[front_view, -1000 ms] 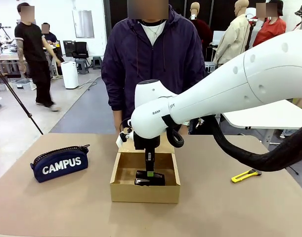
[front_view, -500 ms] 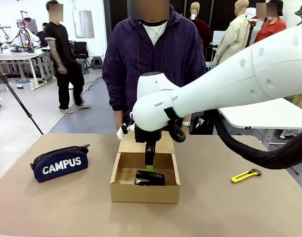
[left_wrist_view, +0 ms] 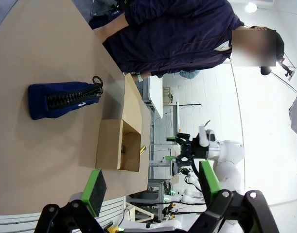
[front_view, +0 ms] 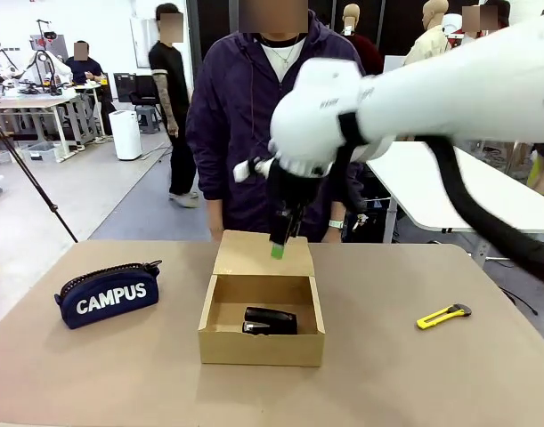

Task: Pack the items into the box.
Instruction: Pick up the item indicated by the person and place it inside the Mailer Box.

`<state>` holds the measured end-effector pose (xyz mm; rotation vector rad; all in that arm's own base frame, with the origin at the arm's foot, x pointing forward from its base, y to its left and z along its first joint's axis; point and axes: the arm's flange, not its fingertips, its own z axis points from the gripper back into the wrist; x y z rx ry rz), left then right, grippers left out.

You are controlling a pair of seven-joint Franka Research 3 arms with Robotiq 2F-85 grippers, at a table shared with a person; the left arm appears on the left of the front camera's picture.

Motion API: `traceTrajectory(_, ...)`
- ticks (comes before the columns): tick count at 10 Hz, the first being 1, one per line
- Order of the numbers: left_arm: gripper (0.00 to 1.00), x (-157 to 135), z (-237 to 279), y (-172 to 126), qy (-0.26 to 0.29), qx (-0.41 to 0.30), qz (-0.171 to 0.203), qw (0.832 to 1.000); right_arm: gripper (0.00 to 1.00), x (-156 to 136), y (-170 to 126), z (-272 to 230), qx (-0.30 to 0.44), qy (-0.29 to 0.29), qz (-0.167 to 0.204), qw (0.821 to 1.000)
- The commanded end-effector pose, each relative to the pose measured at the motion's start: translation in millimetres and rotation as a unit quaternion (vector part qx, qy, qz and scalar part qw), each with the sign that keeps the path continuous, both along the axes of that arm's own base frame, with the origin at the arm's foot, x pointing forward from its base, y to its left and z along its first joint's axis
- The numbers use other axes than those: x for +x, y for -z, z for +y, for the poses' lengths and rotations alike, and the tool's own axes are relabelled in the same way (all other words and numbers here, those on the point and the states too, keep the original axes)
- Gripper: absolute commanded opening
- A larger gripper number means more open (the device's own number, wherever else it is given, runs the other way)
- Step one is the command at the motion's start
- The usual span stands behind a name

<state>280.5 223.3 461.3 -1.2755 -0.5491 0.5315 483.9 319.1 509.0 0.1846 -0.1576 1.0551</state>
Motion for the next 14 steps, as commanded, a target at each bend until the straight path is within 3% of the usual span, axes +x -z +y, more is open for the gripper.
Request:
traceTrajectory(1,1.0,-1.2,0.3,-1.5,0.002,-0.003,-0.003,1.0,1.0,-20.9,-17.2,-61.5,0.107,0.18,0.025,0.977)
traceTrajectory(2,1.0,-1.2,0.3,-1.5,0.002,-0.003,-0.003,1.0,1.0,-32.3,-27.9,-106.8,0.181,0.244,0.051,0.952)
traceTrajectory(4,1.0,-1.2,0.3,-1.5,0.002,-0.003,-0.003,1.0,1.0,-67.1,-32.2,-211.4,0.384,0.31,0.076,0.866)
traceTrajectory(7,1.0,-1.2,0.3,-1.5,0.002,-0.003,-0.003,1.0,1.0,-111.8,16.5,-353.9,0.581,0.409,0.095,0.697)
traceTrajectory(8,1.0,-1.2,0.3,-1.5,0.002,-0.003,-0.003,1.0,1.0,-120.7,34.5,-378.1,0.606,0.429,0.101,0.662)
traceTrajectory(10,1.0,-1.2,0.3,-1.5,0.002,-0.003,-0.003,1.0,1.0,-131.7,60.4,-398.2,0.634,0.451,0.097,0.621)
traceTrajectory(11,1.0,-1.2,0.3,-1.5,0.002,-0.003,-0.003,1.0,1.0,-127.4,65.2,-390.4,0.606,0.467,0.088,0.638)
traceTrajectory(12,1.0,-1.2,0.3,-1.5,0.002,-0.003,-0.003,1.0,1.0,-132.3,47.3,-420.7,0.587,0.465,0.125,0.651)
traceTrajectory(14,1.0,-1.2,0.3,-1.5,0.002,-0.003,-0.003,1.0,1.0,-132.3,47.3,-420.7,0.587,0.465,0.125,0.651)
